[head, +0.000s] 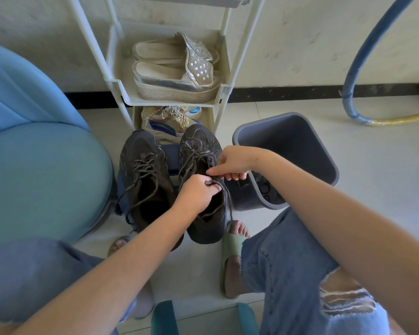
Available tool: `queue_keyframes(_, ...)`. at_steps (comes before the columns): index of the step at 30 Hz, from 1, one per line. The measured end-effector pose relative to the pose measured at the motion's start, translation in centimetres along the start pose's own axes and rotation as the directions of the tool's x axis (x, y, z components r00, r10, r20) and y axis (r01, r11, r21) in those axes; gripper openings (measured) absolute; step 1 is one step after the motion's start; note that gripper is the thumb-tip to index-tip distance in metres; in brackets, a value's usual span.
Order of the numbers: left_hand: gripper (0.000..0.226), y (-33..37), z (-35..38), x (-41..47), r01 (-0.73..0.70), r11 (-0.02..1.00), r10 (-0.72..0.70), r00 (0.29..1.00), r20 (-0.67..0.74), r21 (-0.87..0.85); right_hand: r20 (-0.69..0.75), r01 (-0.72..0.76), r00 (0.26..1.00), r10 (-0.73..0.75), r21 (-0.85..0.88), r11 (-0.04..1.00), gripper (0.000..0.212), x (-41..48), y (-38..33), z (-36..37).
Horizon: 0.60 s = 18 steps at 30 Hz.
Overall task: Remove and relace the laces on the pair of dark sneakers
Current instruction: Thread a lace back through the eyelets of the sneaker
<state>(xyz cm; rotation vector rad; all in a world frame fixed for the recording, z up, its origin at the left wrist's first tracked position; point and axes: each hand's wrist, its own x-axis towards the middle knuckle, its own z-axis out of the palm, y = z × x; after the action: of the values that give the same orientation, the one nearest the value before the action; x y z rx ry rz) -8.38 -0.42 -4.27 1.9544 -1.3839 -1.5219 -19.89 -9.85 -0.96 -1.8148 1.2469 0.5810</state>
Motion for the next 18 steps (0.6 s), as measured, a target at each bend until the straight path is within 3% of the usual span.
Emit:
queue_keyframes(3,0.023,-0.3,0.2,0.2,-0.033,0.997,0.036,0.998,-0.052,0.066,-0.014,0.03,0.999,-0.031,-0.01,0.999,0.036,-0.4,-0.2,-0.5)
queue_keyframes(8,0.029,-0.2,0.8,0.0,-0.042,0.991,0.052,0.996,-0.077,0.127,-0.089,0.097,0.99,-0.113,-0.17,0.981,0.026,-0.8,-0.6,-0.5)
queue_keyframes(11,0.031,-0.1,1.0,-0.7,-0.033,0.982,0.058,0.989,-0.133,0.183,0.128,0.113,0.987,-0.095,-0.143,0.983,0.021,-2.0,-0.4,-1.1)
queue_keyframes(15,0.033,0.0,1.0,-0.8,0.0,0.985,0.022,0.992,-0.127,0.173,0.549,0.041,0.835,0.045,-0.143,0.989,0.019,-4.0,0.1,-1.9)
queue_keyframes(18,0.032,0.4,1.0,-1.1,-0.01,0.972,0.041,0.991,-0.127,0.235,0.586,-0.017,0.798,0.14,-0.211,0.977,0.025,-4.0,0.4,-1.9)
